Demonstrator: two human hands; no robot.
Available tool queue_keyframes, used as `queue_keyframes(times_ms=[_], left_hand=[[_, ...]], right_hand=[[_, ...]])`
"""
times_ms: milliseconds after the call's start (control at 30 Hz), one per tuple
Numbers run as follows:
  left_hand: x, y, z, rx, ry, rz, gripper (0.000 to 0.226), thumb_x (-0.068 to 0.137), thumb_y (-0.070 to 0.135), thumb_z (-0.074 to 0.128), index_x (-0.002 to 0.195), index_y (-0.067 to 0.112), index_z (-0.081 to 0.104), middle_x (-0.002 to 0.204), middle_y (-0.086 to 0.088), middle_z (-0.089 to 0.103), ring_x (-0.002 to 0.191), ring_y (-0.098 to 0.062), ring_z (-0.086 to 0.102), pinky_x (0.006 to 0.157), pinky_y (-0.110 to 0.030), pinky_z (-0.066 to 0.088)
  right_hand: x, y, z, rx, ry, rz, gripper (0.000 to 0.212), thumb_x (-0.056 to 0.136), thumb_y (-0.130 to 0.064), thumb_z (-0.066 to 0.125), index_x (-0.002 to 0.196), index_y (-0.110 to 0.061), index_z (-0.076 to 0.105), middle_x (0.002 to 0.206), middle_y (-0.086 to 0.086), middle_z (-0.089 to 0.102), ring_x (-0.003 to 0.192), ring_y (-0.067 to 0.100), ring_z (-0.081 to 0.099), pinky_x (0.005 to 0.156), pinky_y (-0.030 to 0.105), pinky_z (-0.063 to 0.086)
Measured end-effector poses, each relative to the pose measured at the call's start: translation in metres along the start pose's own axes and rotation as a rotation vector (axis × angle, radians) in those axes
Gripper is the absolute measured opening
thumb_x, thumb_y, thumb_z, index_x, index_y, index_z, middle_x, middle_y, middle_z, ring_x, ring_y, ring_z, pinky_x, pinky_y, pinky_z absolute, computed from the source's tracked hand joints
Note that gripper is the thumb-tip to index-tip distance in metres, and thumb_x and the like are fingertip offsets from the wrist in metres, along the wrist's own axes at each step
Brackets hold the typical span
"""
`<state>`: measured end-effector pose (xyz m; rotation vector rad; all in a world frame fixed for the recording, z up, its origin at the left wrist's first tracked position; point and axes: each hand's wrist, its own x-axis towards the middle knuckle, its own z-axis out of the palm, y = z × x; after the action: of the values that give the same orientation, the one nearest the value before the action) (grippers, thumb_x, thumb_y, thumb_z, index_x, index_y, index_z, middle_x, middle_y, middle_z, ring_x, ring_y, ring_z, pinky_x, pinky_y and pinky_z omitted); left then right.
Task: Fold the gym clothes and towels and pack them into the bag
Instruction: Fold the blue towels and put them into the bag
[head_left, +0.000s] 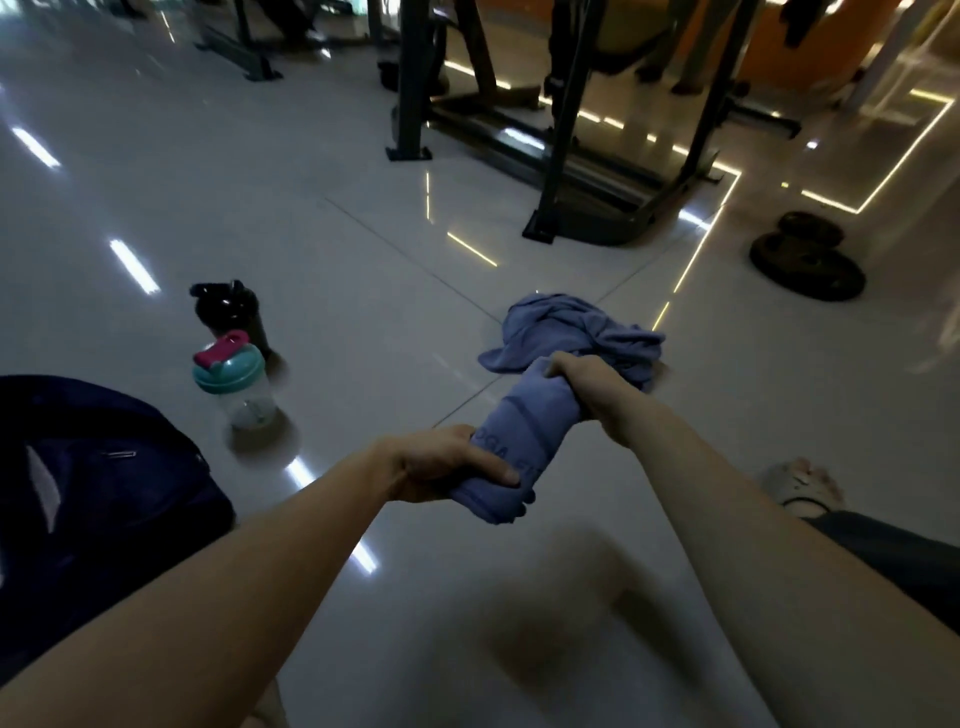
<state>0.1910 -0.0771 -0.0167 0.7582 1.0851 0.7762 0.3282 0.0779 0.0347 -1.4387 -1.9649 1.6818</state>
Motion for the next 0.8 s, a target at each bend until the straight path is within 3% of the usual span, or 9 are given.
queue_keyframes(times_ms=[100, 167, 233, 300, 367, 433, 567, 633, 800], left_hand=[[-0.024, 0.025, 0.01, -0.018, 0.013, 0.084, 0.028, 0.091, 0.0, 0.065, 0.118, -0.004, 0.063, 0.11, -0.025, 0.07, 0.096, -0.035, 0.071, 0.081, -0.04, 0.059], [-0.037, 0.04, 0.014, -0.003, 0.057, 0.126, 0.029, 0.088, 0.004, 0.067, 0.116, -0.004, 0.064, 0.107, -0.024, 0.071, 0.094, -0.035, 0.072, 0.078, -0.039, 0.059], [-0.046, 0.051, 0.016, -0.009, 0.132, 0.162, 0.029, 0.088, 0.005, 0.066, 0.116, -0.003, 0.064, 0.106, -0.024, 0.072, 0.093, -0.035, 0.072, 0.078, -0.04, 0.06], [-0.052, 0.062, 0.018, -0.049, 0.23, 0.206, 0.029, 0.09, 0.006, 0.067, 0.117, -0.003, 0.063, 0.107, -0.024, 0.072, 0.092, -0.035, 0.072, 0.078, -0.041, 0.06], [-0.058, 0.071, 0.019, -0.121, 0.332, 0.254, 0.033, 0.089, 0.006, 0.069, 0.12, -0.002, 0.062, 0.107, -0.023, 0.072, 0.091, -0.033, 0.072, 0.077, -0.04, 0.06], [-0.065, 0.078, 0.018, -0.162, 0.423, 0.284, 0.045, 0.081, 0.01, 0.075, 0.122, -0.001, 0.062, 0.109, -0.023, 0.071, 0.093, -0.033, 0.071, 0.077, -0.041, 0.062], [-0.084, 0.08, 0.012, -0.176, 0.608, 0.303, 0.058, 0.078, 0.012, 0.082, 0.13, -0.002, 0.06, 0.122, -0.026, 0.068, 0.114, -0.042, 0.066, 0.096, -0.053, 0.056], [-0.097, 0.074, 0.009, -0.195, 0.693, 0.32, 0.049, 0.083, 0.011, 0.08, 0.127, -0.003, 0.062, 0.117, -0.024, 0.071, 0.112, -0.04, 0.068, 0.096, -0.051, 0.056], [-0.12, 0.05, 0.001, -0.322, 0.888, 0.419, 0.034, 0.092, 0.018, 0.072, 0.12, 0.001, 0.062, 0.108, -0.02, 0.075, 0.102, -0.033, 0.073, 0.082, -0.04, 0.06]], right_hand=[[-0.024, -0.041, -0.006, 0.071, -0.013, -0.004, 0.011, 0.09, -0.018, 0.055, 0.083, -0.011, 0.054, 0.061, 0.008, 0.044, 0.047, 0.019, 0.043, 0.039, 0.018, 0.036], [-0.035, -0.063, -0.008, 0.055, -0.01, -0.013, 0.01, 0.09, -0.021, 0.057, 0.088, -0.011, 0.058, 0.064, 0.011, 0.052, 0.049, 0.02, 0.049, 0.043, 0.022, 0.041], [-0.041, -0.078, -0.009, 0.103, -0.022, -0.031, 0.025, 0.091, -0.031, 0.063, 0.097, -0.007, 0.062, 0.084, 0.015, 0.064, 0.064, 0.026, 0.059, 0.054, 0.029, 0.048], [-0.04, -0.084, -0.01, 0.248, -0.075, -0.052, 0.053, 0.088, -0.053, 0.069, 0.105, -0.003, 0.066, 0.094, 0.018, 0.07, 0.078, 0.032, 0.068, 0.062, 0.038, 0.058], [-0.037, -0.085, -0.006, 0.353, -0.217, -0.07, 0.074, 0.079, -0.071, 0.069, 0.114, -0.005, 0.067, 0.103, 0.019, 0.072, 0.097, 0.038, 0.07, 0.082, 0.052, 0.061], [-0.031, -0.088, 0.01, 0.365, -0.334, -0.109, 0.07, 0.079, -0.063, 0.073, 0.121, -0.009, 0.065, 0.114, 0.015, 0.072, 0.109, 0.035, 0.068, 0.098, 0.054, 0.053], [-0.009, -0.11, 0.057, 0.394, -0.359, -0.216, 0.056, 0.084, -0.036, 0.078, 0.126, -0.003, 0.063, 0.12, 0.018, 0.071, 0.111, 0.032, 0.068, 0.104, 0.051, 0.05], [-0.003, -0.127, 0.076, 0.396, -0.36, -0.261, 0.045, 0.091, -0.029, 0.073, 0.123, 0.002, 0.063, 0.117, 0.021, 0.071, 0.106, 0.034, 0.069, 0.101, 0.051, 0.052], [0.001, -0.159, 0.118, 0.413, -0.488, -0.303, 0.035, 0.096, -0.022, 0.068, 0.117, 0.005, 0.062, 0.108, 0.024, 0.07, 0.095, 0.034, 0.07, 0.079, 0.042, 0.059]])
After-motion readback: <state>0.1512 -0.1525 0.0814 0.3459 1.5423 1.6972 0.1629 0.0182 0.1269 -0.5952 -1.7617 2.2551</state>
